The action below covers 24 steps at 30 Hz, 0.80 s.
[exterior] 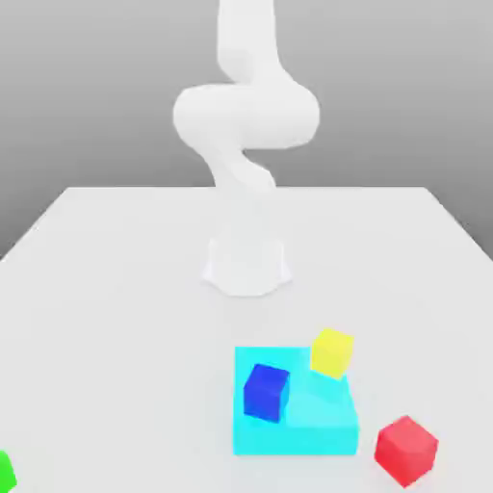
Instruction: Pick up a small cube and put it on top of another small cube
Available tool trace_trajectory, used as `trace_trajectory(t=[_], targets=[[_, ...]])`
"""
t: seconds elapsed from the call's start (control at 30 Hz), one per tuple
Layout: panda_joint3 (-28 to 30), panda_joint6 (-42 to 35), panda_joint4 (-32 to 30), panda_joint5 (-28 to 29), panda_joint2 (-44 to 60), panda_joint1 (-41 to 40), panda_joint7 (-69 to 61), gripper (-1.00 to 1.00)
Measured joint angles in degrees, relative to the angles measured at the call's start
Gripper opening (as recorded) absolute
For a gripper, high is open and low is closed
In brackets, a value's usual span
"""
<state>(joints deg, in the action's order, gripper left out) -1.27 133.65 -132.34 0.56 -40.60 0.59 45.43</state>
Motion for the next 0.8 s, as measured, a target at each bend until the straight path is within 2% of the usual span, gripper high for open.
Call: trace_trajectory(t=[0.8], targets=[[-10.0,18.2,-5.5,6.9,50.2,8.6,-2.9,0.0]])
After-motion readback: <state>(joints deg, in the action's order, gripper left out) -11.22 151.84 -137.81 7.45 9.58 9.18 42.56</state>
